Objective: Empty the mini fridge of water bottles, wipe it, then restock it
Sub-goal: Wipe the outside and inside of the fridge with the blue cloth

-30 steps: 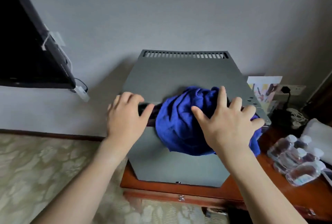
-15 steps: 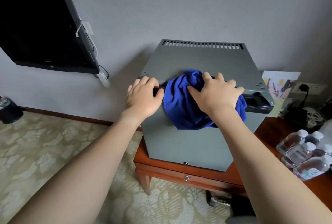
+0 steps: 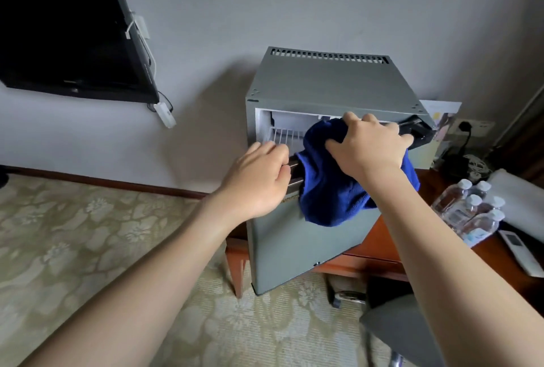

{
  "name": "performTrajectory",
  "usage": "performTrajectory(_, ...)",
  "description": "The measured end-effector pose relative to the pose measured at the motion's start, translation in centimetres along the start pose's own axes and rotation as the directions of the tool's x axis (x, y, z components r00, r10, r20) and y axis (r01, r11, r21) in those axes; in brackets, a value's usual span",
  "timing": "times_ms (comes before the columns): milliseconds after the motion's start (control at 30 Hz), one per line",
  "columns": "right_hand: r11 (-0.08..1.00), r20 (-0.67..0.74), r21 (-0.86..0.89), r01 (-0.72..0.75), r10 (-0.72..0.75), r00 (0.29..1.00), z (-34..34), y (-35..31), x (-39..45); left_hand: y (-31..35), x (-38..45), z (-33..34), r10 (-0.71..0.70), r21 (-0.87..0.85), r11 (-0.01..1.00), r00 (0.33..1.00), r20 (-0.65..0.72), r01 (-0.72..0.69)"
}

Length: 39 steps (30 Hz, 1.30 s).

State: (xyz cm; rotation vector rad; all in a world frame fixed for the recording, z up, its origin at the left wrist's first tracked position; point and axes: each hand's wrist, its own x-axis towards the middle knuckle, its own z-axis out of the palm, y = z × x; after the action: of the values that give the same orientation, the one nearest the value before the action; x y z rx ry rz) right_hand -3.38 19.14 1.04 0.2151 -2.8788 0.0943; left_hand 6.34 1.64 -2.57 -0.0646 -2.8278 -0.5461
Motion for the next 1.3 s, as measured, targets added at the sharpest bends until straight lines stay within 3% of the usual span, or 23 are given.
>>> performTrajectory(167,1.000,-0.006,0.000,-0.015,0.015,1.000,-1.5,1.3,-4.8,5.2,-5.3,0.6,0.000,-0.173,0.985,0.998,-0.063,-0.011)
performTrajectory(400,0.998,-0.023,0.062,0.024,-0.023,0.999,-2.9,5.9,-11.4,15.4,-11.0,2.3,0.008,0.068,0.998,0.990,-0.142,0.002)
performTrajectory(533,0.996,-0.031,0.078,0.032,-0.030,0.999,-3.9,11.7,-14.6,21.4,-14.5,4.7,0.175,0.266,0.956,0.968,-0.180,-0.124)
performTrajectory(667,0.990,-0.007,0.129,0.050,-0.049,0.999,-5.2,18.1,-17.3,26.2,-16.9,7.7,0.277,0.262,0.938,0.944,-0.177,-0.226)
performTrajectory(833,0.970,0.041,0.236,0.051,-0.062,0.997,-7.4,24.0,-19.8,29.7,-18.1,9.4,0.338,-0.008,0.939,0.928,-0.155,-0.343)
performTrajectory(967,0.987,-0.184,0.162,0.023,0.007,0.983,-8.2,26.5,-22.7,31.8,-17.9,9.8,0.327,-0.193,0.915,0.931,-0.165,-0.355)
performTrajectory(1067,0.960,-0.333,0.278,0.031,0.066,0.941,-9.2,27.5,-24.7,33.0,-18.0,9.5,0.327,-0.314,0.867,0.917,-0.227,-0.387)
performTrajectory(1133,0.897,-0.370,0.439,0.054,0.126,0.920,-10.3,27.5,-25.4,33.6,-18.0,8.8,0.263,-0.405,0.825,0.901,-0.344,-0.395)
performTrajectory(1233,0.741,-0.349,0.667,0.080,0.216,0.912,-11.7,26.0,-26.1,33.6,-17.4,7.7,0.062,-0.479,0.773,0.800,-0.596,-0.417)
performTrajectory(1300,0.656,-0.334,0.747,0.106,0.233,0.913,-11.9,23.8,-26.7,33.0,-17.0,6.8,-0.108,-0.579,0.743,0.793,-0.600,-0.337)
